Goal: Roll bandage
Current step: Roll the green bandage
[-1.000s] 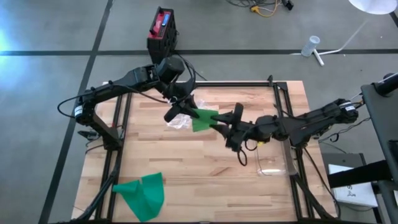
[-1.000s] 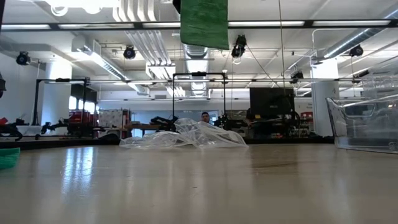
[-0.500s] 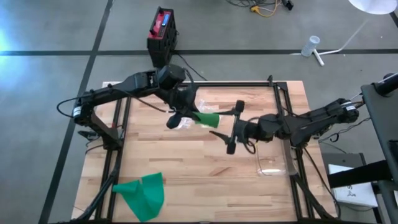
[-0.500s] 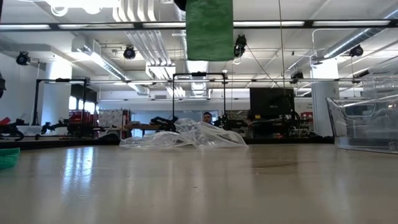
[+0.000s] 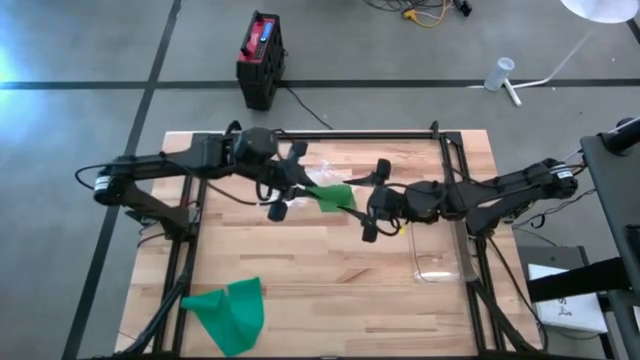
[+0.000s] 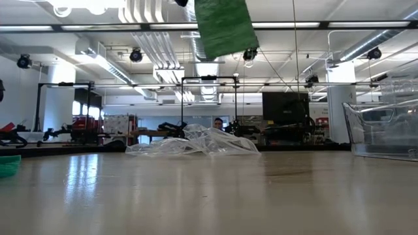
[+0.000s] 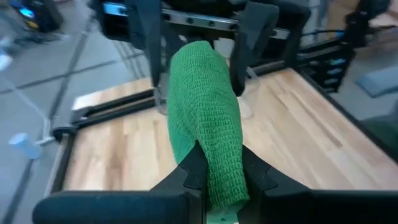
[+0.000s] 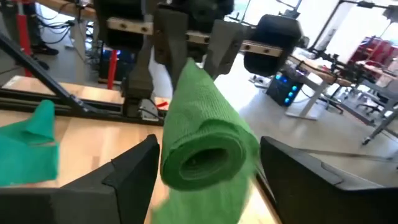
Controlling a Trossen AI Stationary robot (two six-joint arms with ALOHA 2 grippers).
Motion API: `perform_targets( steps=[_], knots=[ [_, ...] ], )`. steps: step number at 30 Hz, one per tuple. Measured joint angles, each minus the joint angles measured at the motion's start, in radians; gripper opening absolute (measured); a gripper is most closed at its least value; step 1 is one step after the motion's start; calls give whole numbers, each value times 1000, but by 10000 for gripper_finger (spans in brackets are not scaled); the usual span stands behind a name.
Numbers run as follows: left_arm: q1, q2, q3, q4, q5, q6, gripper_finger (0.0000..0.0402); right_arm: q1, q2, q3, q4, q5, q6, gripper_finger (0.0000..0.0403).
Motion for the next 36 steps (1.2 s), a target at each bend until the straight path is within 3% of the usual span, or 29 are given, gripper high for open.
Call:
perform_targets(
  steps=[8, 14, 21, 36],
  knots=[
    [1, -79, -114, 109, -29, -7, 35, -2, 0, 36, -10, 5, -153, 261],
    [2, -71, -92, 123, -31, -8, 36, -13, 14, 189, -207, 18, -220, 272],
    [1, -22, -66, 118, -51, -16, 36, -14, 41, 232, -222, -149, -263, 281],
    [1, -16, -15, 70, -55, -17, 37, -61, 131, 228, -292, 1, -352, 250]
  ],
)
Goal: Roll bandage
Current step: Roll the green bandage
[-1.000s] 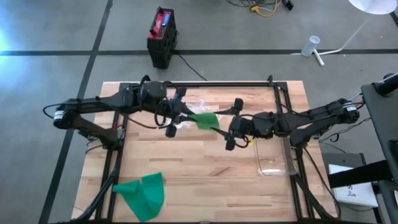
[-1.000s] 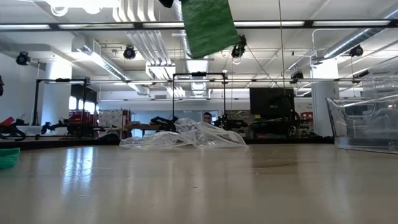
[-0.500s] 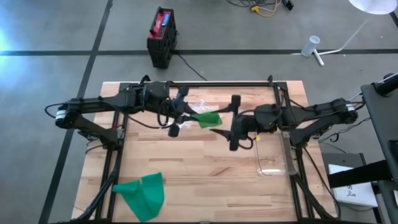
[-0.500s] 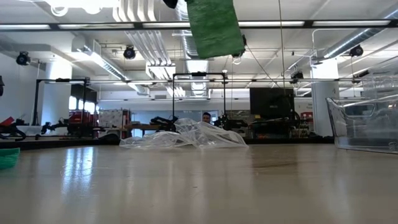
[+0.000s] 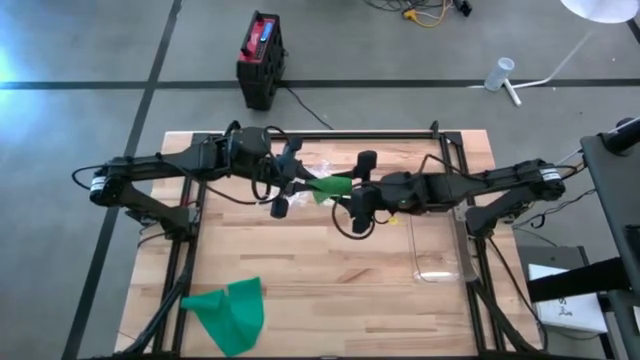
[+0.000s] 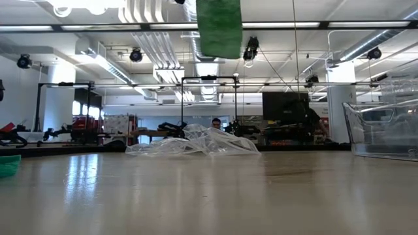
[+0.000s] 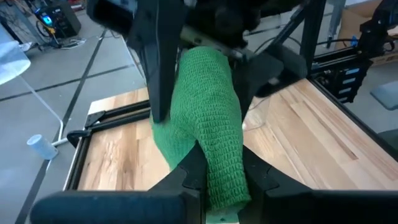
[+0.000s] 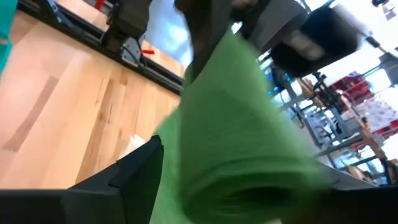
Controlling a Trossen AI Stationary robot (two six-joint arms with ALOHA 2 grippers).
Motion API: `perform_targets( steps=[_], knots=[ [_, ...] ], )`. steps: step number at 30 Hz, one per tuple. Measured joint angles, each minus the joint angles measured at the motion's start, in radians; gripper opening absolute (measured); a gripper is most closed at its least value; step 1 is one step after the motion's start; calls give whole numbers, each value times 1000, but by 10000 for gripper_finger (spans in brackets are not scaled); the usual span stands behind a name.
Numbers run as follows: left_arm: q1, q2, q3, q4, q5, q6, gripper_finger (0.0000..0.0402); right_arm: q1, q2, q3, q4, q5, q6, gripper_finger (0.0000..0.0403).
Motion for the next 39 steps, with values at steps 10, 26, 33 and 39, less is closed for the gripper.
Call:
perform_targets(
  steps=[10, 26, 33, 39],
  knots=[
    [0, -6, 3, -25, 0, -11, 44, 5, -79, 83, -211, -2, 1, 249],
    [0, -11, 7, -39, -9, -33, 48, 26, -26, 131, -182, -98, 5, 251],
    [0, -18, 7, -21, -4, -31, 48, 26, -26, 126, -139, -98, 23, 251],
    [0, -20, 7, -14, -2, -32, 48, 24, -24, 114, -90, -95, 51, 223]
  ],
)
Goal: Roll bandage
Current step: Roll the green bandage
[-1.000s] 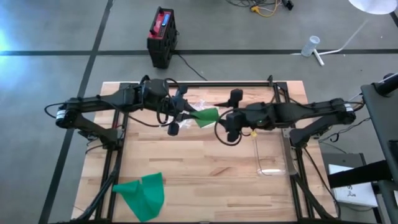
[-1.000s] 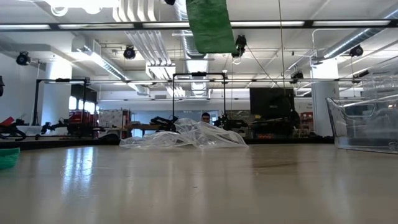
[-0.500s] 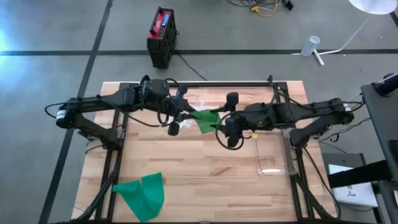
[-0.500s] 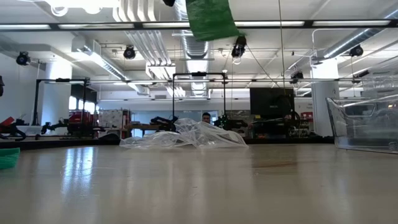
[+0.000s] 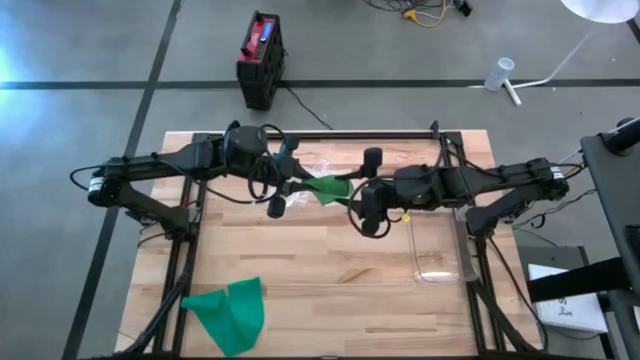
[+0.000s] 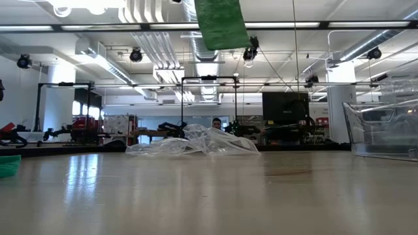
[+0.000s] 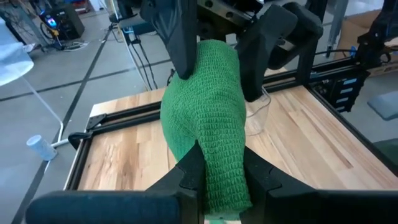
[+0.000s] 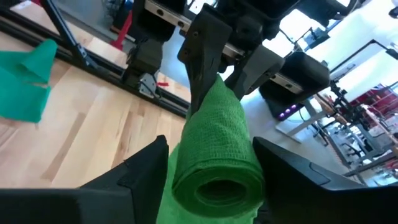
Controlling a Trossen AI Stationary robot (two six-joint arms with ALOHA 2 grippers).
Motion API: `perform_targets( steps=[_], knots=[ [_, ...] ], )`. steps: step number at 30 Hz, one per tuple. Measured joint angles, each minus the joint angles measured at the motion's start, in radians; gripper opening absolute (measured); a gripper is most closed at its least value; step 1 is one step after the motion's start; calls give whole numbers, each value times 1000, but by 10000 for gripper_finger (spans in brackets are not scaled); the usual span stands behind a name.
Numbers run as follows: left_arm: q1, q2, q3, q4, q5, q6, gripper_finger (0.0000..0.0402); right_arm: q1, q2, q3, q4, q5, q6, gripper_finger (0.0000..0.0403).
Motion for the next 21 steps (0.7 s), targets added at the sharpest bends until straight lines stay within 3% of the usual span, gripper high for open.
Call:
perform_targets(
  steps=[8, 12, 17, 21],
  knots=[
    [-1, 0, -1, 35, 1, 1, 49, -8, 14, -3, 17, 7, -9, 173],
    [-1, -2, -1, 38, 2, 25, 55, -8, 14, -3, 21, 4, -11, 121],
    [0, -23, -1, 40, 1, 55, 87, -9, 11, -3, 33, -3, 20, 30],
    [0, -82, -11, -14, -3, 59, 124, -9, -8, -10, 18, -10, 96, 30]
  ],
)
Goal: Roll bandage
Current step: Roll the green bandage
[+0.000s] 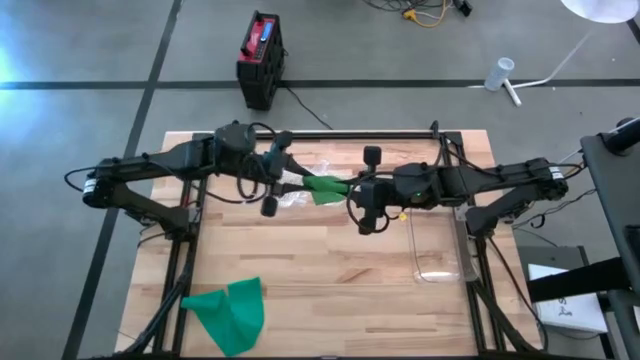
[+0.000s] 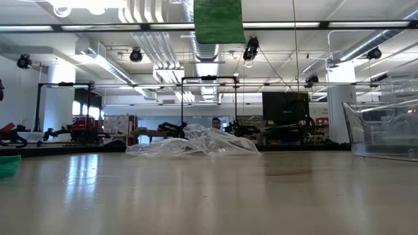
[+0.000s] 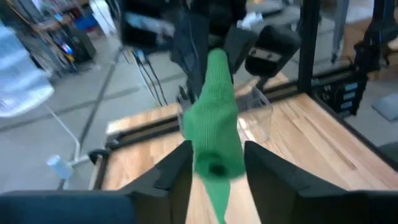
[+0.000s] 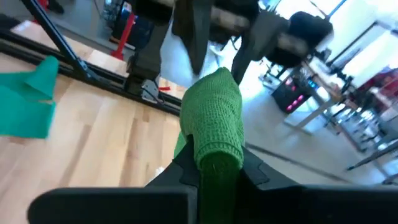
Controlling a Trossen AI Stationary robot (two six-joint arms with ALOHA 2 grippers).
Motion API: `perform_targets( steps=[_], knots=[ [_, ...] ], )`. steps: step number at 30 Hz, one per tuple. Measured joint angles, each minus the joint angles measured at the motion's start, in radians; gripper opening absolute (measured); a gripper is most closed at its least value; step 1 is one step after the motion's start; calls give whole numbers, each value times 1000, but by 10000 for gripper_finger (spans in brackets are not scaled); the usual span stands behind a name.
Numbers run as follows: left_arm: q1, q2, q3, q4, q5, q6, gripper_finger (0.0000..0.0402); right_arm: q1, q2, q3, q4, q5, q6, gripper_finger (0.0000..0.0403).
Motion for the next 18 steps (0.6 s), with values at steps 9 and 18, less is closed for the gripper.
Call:
perform_targets(
  steps=[9, 18],
  knots=[
    [-1, -168, -284, 233, 4, -94, 195, -4, -53, -107, 210, -37, 99, 30],
    [-2, -149, -510, 677, 93, -263, 259, -31, -25, -152, 354, -158, 152, 31]
  ],
)
